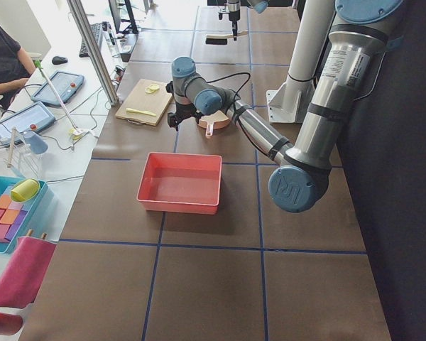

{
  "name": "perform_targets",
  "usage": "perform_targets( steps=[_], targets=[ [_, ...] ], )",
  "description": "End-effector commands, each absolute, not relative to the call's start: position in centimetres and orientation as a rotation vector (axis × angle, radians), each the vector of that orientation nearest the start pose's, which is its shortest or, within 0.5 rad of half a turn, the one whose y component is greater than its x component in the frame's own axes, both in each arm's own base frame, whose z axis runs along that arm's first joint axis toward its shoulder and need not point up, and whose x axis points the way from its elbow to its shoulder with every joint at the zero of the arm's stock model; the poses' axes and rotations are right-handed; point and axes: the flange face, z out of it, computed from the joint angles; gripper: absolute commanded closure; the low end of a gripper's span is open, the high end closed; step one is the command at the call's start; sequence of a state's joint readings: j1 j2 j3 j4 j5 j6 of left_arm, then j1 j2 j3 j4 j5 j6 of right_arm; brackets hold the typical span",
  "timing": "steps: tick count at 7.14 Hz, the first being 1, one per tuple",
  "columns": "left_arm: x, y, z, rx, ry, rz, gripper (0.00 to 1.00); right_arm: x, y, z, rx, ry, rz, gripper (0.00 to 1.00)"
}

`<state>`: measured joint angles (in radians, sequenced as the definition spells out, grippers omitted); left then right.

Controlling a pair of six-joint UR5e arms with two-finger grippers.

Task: Sweep and dump trash into bin
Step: 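Grasp the beige dustpan handle with the left gripper while the right lifts the brush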

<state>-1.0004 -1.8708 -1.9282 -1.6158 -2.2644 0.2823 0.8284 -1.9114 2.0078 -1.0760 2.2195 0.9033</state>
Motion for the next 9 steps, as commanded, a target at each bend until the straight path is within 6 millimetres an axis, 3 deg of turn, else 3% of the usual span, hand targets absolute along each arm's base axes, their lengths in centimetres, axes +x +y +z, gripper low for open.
perform_targets(
  steps=[1, 3, 6, 9],
  targets=[
    [27.3, -49.8, 30.9, 0.683, 0.780, 1.236, 0.00, -20.1, -32.8, 51.9, -0.060, -0.875, -0.050, 1.00],
    [32.4, -47.2, 29.4, 0.695, 0.812, 1.347, 0.01, -20.9, -33.5, 50.3, -0.062, -0.885, -0.058, 1.00],
    [37.0, -45.0, 29.2, 0.691, 0.849, 1.421, 0.00, -23.6, -35.6, 44.9, -0.086, -0.867, -0.059, 1.00],
    [39.2, -46.9, 29.4, 0.692, 0.795, 1.423, 0.01, -25.8, -36.7, 41.6, -0.098, -0.845, -0.068, 1.00]
  ],
)
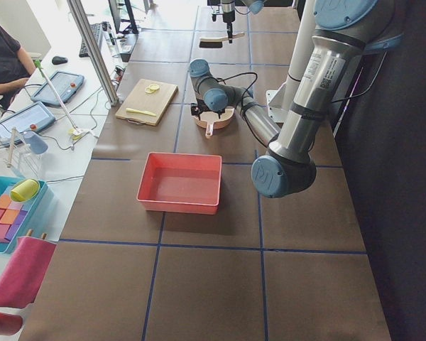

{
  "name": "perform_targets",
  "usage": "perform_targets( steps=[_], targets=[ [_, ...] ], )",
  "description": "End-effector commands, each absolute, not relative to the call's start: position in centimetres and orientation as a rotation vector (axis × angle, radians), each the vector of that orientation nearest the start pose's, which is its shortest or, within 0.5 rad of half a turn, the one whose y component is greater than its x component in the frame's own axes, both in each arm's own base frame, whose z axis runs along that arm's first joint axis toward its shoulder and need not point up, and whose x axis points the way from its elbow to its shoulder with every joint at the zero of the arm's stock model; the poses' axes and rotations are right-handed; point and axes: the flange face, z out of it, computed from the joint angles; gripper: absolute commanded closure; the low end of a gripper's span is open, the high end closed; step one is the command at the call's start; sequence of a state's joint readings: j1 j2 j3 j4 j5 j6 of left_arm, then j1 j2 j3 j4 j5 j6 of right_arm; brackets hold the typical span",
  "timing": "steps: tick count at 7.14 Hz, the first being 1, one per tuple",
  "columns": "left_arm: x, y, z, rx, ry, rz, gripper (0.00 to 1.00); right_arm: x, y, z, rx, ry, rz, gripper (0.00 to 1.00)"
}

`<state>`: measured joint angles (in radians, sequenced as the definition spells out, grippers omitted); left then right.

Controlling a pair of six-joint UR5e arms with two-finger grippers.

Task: Sweep and dump trash into bin
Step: 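Grasp the beige dustpan handle with the left gripper while the right lifts the brush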

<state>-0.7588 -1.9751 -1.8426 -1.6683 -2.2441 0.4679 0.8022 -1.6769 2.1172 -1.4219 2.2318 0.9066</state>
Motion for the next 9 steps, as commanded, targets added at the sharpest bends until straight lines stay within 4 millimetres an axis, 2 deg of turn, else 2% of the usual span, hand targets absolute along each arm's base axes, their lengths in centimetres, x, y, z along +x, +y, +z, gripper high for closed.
perform_targets(
  steps=[1, 2, 3, 5, 7, 9],
  targets=[
    [39.6, -47.3, 29.8, 0.688, 0.772, 1.423, 0.01, -25.9, -36.7, 41.5, -0.100, -0.843, -0.069, 1.00],
    [40.1, -47.8, 30.6, 0.674, 0.765, 1.433, 0.01, -25.9, -36.8, 41.2, -0.096, -0.847, -0.070, 1.00],
    [40.4, -47.6, 30.5, 0.673, 0.768, 1.439, 0.01, -25.9, -36.7, 41.0, -0.093, -0.851, -0.072, 1.00],
    [42.9, -45.5, 31.0, 0.643, 0.787, 1.478, 0.01, -25.8, -36.7, 40.9, -0.092, -0.851, -0.070, 1.00],
    [43.5, -46.1, 32.1, 0.626, 0.754, 1.474, 0.00, -26.4, -36.4, 40.9, -0.098, -0.851, -0.085, 1.00],
    [44.9, -45.0, 32.6, 0.615, 0.726, 1.491, 0.00, -26.6, -36.2, 40.9, -0.101, -0.851, -0.091, 1.00]
  ],
)
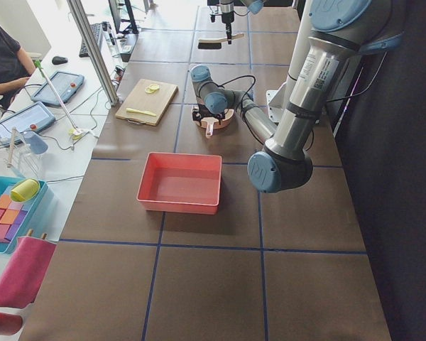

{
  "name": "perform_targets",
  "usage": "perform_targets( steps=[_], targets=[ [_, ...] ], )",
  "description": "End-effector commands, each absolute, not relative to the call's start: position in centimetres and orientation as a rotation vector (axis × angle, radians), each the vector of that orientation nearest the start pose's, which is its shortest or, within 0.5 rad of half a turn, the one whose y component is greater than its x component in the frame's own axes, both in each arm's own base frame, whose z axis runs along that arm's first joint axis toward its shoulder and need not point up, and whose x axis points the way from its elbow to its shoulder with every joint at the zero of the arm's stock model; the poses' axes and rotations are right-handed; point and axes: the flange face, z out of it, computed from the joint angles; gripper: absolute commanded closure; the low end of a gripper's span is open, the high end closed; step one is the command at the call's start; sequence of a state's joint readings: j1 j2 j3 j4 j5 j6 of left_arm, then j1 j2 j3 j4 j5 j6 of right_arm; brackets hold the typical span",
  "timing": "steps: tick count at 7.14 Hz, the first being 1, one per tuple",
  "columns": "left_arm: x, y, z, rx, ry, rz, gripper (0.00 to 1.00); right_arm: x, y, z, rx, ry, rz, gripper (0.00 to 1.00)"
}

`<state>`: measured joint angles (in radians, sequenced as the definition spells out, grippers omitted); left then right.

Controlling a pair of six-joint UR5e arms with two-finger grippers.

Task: Sweep and dump trash into bin
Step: 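Tilt the dustpan edge down with the left gripper while the right brings the brush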

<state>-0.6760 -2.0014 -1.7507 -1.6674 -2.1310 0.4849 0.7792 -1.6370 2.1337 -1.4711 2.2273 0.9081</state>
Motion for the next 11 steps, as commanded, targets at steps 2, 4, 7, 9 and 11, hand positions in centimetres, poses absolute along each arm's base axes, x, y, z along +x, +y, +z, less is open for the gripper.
perform_targets(
  steps=[2, 4, 7, 9, 11],
  targets=[
    [45.5, -44.4, 33.0, 0.604, 0.725, 1.499, 0.01, -27.4, -36.1, 40.4, -0.096, -0.857, -0.105, 1.00],
    [45.4, -45.0, 33.2, 0.618, 0.655, 1.485, 0.26, -28.3, -36.2, 39.3, -0.098, -0.859, -0.114, 1.00],
    [45.2, -45.2, 34.2, 0.587, 0.631, 1.476, 0.60, -29.8, -36.8, 37.3, -0.114, -0.846, -0.120, 1.00],
    [44.9, -45.4, 34.5, 0.543, 0.617, 1.476, 0.93, -30.4, -36.8, 36.6, -0.116, -0.854, -0.117, 1.00],
    [44.8, -45.3, 34.1, 0.551, 0.619, 1.475, 1.00, -31.8, -36.3, 35.7, -0.128, -0.863, -0.123, 1.00]
  ],
)
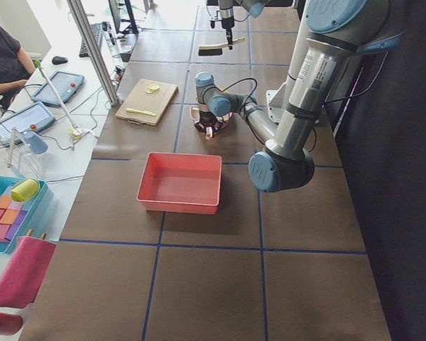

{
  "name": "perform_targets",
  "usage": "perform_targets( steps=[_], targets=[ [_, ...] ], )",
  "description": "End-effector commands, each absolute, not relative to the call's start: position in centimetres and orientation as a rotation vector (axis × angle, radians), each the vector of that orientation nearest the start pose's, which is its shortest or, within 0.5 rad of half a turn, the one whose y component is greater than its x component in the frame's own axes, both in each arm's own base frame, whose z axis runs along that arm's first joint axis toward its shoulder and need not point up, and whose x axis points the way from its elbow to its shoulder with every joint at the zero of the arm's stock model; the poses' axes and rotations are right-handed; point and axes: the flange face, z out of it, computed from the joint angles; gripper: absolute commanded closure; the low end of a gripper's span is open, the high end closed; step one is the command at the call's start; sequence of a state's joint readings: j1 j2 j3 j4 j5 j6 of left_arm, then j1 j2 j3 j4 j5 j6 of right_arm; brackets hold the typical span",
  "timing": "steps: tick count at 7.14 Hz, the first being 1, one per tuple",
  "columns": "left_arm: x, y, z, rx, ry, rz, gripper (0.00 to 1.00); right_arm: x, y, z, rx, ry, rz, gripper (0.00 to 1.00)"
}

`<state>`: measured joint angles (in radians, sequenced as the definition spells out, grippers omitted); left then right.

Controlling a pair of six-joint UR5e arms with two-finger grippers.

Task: Sweep and dump trash into bin
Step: 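Tilt the dustpan edge down with the left gripper while the right brings the brush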

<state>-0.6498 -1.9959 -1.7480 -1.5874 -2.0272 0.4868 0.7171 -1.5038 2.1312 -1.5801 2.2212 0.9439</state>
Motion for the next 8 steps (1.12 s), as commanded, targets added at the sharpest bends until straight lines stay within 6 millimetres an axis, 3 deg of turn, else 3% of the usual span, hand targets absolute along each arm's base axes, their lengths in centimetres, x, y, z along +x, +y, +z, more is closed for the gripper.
perform_targets(
  steps=[1, 2, 3, 6, 8],
  targets=[
    [44.8, -45.3, 33.6, 0.559, 0.621, 1.475, 1.00, -33.2, -35.5, 35.4, -0.134, -0.864, -0.152, 1.00],
    [44.7, -45.3, 33.5, 0.562, 0.620, 1.474, 1.00, -34.3, -34.8, 35.0, -0.138, -0.859, -0.166, 1.00],
    [44.7, -45.4, 33.2, 0.572, 0.599, 1.471, 1.00, -36.2, -34.4, 33.5, -0.144, -0.841, -0.170, 1.00],
    [44.6, -45.7, 33.3, 0.574, 0.536, 1.462, 1.00, -42.3, -33.9, 27.5, -0.184, -0.704, -0.193, 1.00],
    [44.7, -45.7, 33.0, 0.575, 0.537, 1.462, 1.00, -45.8, -34.1, 27.4, -0.133, -0.619, -0.167, 1.00]
  ],
)
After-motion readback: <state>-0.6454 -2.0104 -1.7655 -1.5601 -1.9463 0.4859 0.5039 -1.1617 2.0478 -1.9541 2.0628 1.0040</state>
